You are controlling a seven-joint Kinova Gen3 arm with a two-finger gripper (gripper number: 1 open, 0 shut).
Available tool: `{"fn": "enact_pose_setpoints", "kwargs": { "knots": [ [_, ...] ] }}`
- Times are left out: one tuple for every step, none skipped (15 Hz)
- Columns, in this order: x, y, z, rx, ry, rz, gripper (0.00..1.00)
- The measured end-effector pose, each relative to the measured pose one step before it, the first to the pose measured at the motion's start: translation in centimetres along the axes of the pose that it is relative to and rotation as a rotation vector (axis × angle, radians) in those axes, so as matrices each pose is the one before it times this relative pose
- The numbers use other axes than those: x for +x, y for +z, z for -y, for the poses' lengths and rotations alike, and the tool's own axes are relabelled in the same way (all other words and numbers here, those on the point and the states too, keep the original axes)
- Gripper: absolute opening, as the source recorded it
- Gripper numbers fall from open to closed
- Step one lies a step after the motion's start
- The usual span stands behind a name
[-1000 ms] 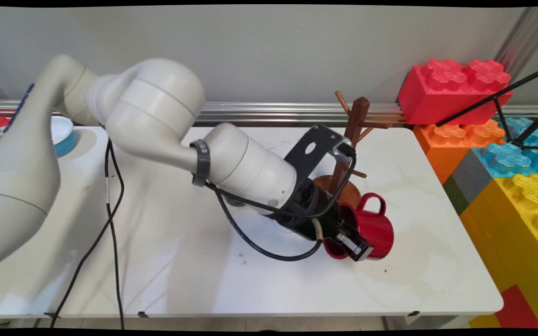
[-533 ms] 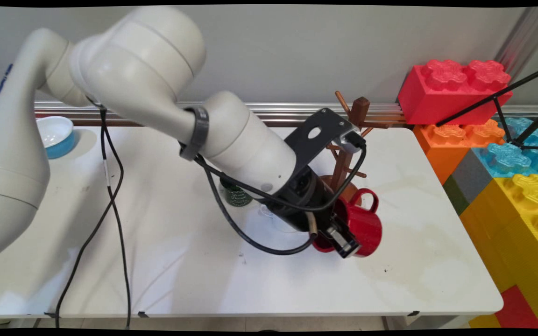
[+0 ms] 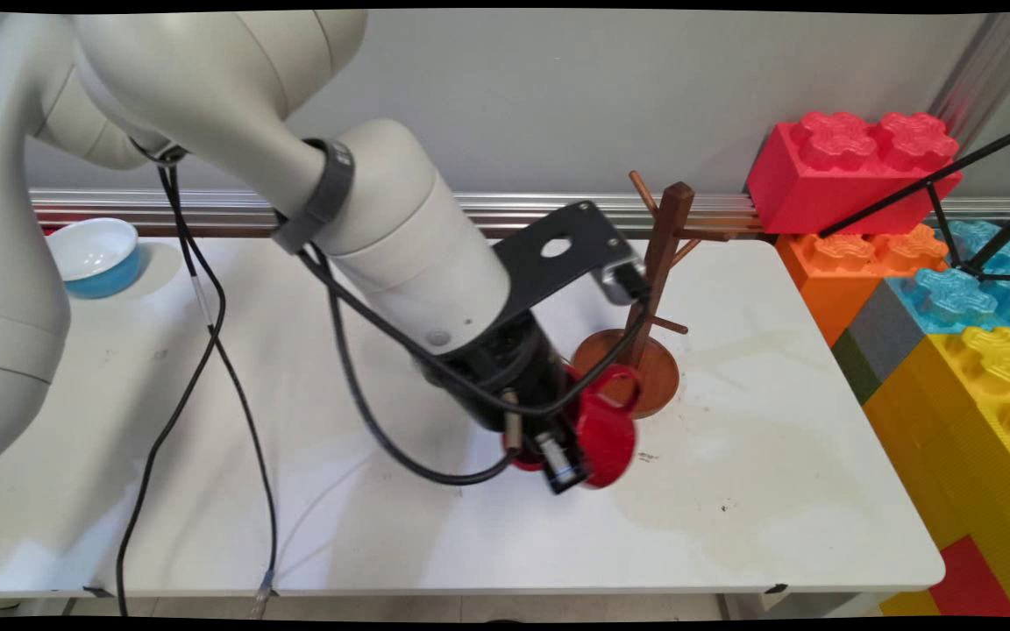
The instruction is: Place the picked object on the table
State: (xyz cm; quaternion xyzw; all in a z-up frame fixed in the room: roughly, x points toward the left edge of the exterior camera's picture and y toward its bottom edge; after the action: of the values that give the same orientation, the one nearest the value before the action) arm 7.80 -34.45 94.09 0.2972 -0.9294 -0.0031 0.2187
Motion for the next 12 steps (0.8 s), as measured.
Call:
{"fn": "enact_pose_setpoints", "kwargs": {
  "knots": [
    [-0.328, -0.211, 0.033, 0.01359, 0.00956, 0.02872, 0.00],
    [-0.226, -0.081, 0.077, 0.01003, 0.00774, 0.01949, 0.00],
    [-0.421, -0.090, 0.138, 0.01699, 0.01267, 0.03271, 0.00],
    [-0.385, 0.033, 0.142, 0.01494, 0.01054, 0.02801, 0.00],
    [-0.445, 0.141, 0.174, 0.01716, 0.01230, 0.03233, 0.00],
    [-0.413, 0.231, 0.160, 0.01651, 0.01189, 0.03089, 0.00],
    [-0.307, 0.309, 0.130, 0.01326, 0.00960, 0.02644, 0.00],
    [-0.300, 0.425, 0.156, 0.01511, 0.01160, 0.02848, 0.00],
    [-0.196, 0.511, 0.114, 0.01418, 0.01253, 0.02772, 0.00],
    [-0.077, 0.519, 0.057, 0.01203, 0.01165, 0.02361, 0.00],
    [-0.017, 0.346, 0.023, 0.00740, 0.00593, 0.01458, 0.00],
    [0.025, 0.571, 0.014, 0.01022, 0.00769, 0.02200, 0.00]
  ]
}}
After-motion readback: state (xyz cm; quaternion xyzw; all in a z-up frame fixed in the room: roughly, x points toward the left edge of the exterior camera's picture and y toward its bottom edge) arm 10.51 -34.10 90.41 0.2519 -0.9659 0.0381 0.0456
